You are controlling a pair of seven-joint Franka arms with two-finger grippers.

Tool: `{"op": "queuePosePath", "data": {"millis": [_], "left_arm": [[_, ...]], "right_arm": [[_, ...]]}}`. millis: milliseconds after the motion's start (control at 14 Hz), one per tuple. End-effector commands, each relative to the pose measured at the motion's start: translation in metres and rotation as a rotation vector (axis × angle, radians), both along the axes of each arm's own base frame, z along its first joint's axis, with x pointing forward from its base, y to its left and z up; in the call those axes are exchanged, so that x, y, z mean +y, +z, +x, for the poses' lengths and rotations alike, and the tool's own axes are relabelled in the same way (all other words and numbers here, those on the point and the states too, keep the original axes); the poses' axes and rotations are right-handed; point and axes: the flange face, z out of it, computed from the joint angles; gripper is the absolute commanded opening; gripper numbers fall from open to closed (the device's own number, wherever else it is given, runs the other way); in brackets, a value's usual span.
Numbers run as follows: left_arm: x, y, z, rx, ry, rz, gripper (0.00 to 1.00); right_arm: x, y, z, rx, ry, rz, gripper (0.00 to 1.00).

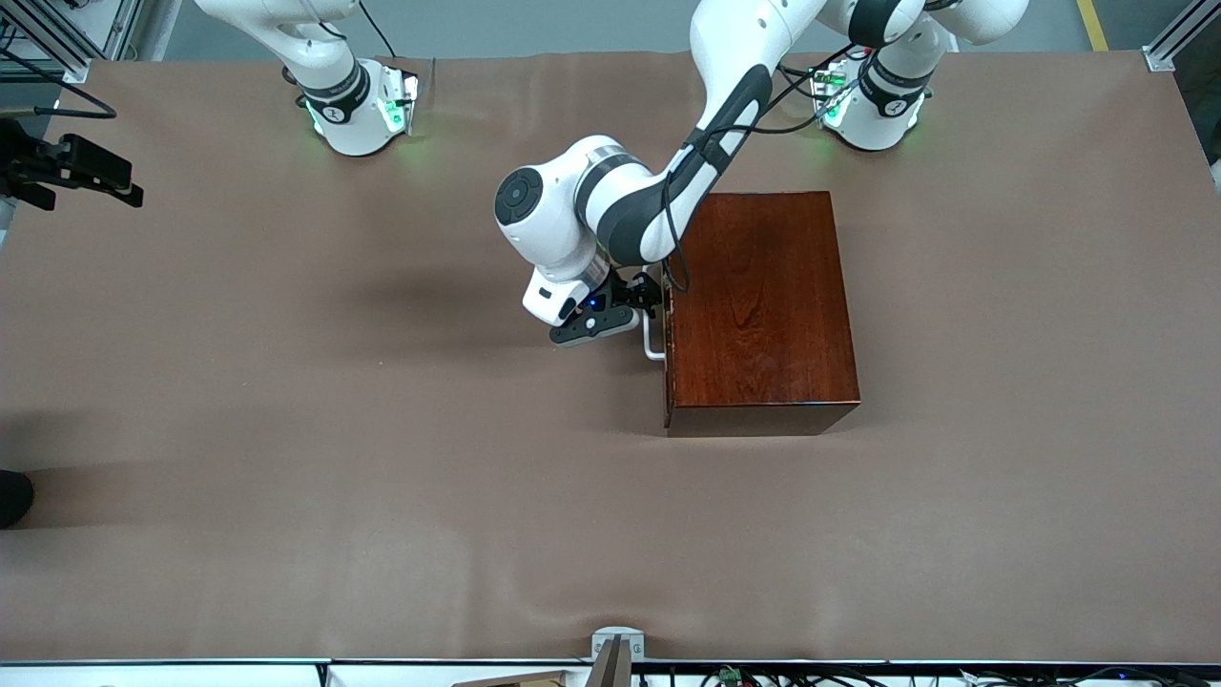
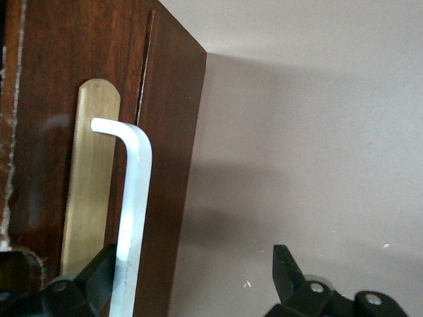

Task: Open drawer, take yellow block, close drawer

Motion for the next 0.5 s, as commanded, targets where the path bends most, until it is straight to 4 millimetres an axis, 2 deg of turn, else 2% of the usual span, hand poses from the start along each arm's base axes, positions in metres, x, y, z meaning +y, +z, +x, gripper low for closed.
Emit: {"op": "queuePosePath", "data": {"millis": [0,427], "left_arm": [[-0.022,-0.009,-0.003,-0.057,0.013,-0.078,1.00],[-0.045,0.002,-0.018,-0.051,0.045,-0.196,1.00]], "right_arm": [[-0.003,0.001,0.000,0.004,0.004,0.008,1.00],[-0.004,0.001,0.000,0.006,0.003,0.009,1.00]]}}
